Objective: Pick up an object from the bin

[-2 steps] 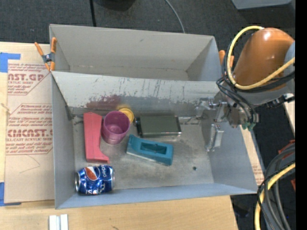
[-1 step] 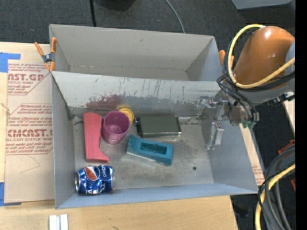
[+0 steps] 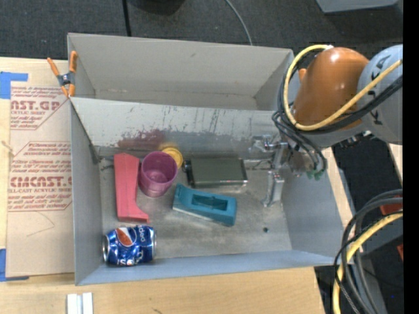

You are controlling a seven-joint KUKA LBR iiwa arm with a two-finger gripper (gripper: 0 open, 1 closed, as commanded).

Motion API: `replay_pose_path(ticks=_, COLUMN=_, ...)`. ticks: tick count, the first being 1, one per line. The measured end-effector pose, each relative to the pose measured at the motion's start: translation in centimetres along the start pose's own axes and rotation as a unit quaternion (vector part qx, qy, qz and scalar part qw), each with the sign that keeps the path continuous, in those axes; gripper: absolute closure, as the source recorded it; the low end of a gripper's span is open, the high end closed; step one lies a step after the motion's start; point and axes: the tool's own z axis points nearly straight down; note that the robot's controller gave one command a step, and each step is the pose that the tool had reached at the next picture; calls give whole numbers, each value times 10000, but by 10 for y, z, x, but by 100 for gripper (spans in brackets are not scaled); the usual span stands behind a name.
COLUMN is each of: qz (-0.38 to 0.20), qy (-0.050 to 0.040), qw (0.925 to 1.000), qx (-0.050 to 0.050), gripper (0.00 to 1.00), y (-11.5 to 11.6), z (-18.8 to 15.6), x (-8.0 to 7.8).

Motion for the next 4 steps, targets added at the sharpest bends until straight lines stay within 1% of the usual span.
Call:
replay_pose_path(ticks=1, qz=115, qy=12, qw=9999, qx=-14, gripper=0, y=25, z=54, x=4)
replay_pose_path(ticks=2, qz=101, qy=4, qw=9999, qx=1, gripper=0, y=58, z=100, x=13)
replay_pose_path(ticks=3, qz=334, qy=-40, qw=9994, qx=-13, gripper=100, y=83, z=115, x=-6)
replay_pose_path(ticks=4, qz=333, qy=-41, qw=9994, qx=-12, gripper=100, y=83, z=115, x=-6)
